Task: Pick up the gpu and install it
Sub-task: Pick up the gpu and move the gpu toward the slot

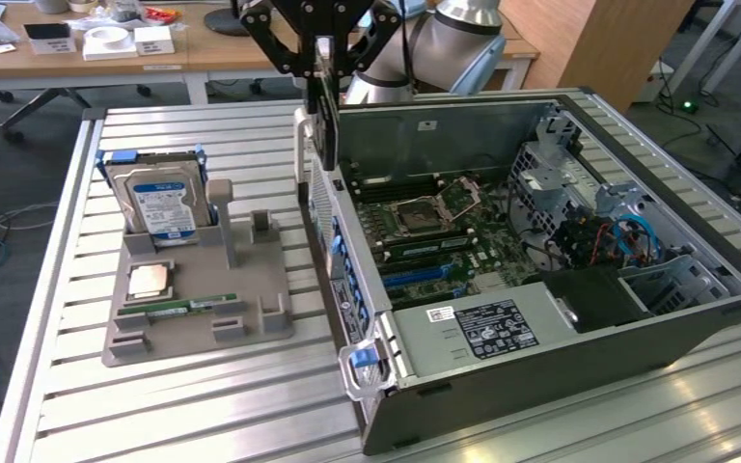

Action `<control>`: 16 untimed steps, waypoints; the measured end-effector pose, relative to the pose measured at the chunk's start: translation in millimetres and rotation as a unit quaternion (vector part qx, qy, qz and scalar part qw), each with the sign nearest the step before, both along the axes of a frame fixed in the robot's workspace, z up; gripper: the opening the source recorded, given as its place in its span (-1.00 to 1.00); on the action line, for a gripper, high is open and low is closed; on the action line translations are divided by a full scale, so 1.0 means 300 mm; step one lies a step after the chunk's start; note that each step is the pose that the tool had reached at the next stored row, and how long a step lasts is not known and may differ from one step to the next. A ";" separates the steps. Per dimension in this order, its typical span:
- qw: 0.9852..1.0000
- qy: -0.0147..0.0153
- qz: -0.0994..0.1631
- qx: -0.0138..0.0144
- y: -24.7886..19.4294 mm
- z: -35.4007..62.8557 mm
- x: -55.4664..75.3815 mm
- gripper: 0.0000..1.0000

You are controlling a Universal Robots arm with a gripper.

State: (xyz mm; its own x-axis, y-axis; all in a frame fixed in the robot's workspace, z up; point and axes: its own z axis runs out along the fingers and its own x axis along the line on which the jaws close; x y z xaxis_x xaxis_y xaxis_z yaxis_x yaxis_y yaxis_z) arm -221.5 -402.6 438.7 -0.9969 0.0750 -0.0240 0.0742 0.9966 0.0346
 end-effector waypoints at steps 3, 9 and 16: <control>1.000 0.000 0.000 0.000 0.000 0.000 0.000 -0.47; 1.000 0.000 0.000 0.000 0.000 0.000 0.002 -0.47; 1.000 0.000 0.000 0.000 0.001 -0.001 0.012 -0.47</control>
State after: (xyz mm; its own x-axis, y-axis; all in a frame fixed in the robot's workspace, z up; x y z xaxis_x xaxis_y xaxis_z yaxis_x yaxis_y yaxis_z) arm -218.0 -402.2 438.6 -0.9969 0.0751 -0.0241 0.0742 0.9966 0.0347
